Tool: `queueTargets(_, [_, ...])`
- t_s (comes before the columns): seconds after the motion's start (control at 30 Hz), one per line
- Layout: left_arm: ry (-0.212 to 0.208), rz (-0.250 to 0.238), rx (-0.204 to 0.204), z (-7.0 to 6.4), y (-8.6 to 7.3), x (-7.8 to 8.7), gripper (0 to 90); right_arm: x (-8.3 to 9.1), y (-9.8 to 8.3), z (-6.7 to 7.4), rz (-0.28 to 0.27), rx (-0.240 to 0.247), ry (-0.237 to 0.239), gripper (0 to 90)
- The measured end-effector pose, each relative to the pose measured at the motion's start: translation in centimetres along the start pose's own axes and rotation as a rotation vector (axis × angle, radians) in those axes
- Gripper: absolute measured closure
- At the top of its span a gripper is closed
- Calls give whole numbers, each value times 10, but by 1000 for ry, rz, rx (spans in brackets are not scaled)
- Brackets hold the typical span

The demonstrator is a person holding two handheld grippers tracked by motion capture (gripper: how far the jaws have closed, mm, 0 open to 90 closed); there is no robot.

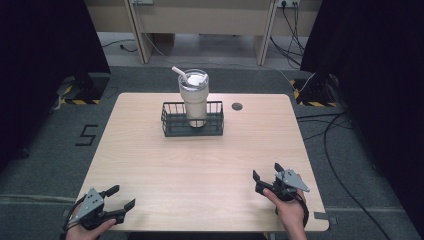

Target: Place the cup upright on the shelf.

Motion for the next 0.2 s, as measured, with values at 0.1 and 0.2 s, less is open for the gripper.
queueTargets(0.1, [-2, -2, 1, 0, 0, 0, 198, 0, -2, 0, 9, 12, -6, 153])
queueTargets(0.2, [-2, 0, -2, 0, 0, -1, 198, 0, -2, 1, 9, 15, 2, 153])
Point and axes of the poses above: each handheld gripper's, and its own axes: x roughly backward along the jaws, y roughly out of its top, z roughly to its left, the point moved 10 cm from there along -x, roughly forward along the jaws, and after that the axes turned 8 degrees about -z, right-handed, at the moved point
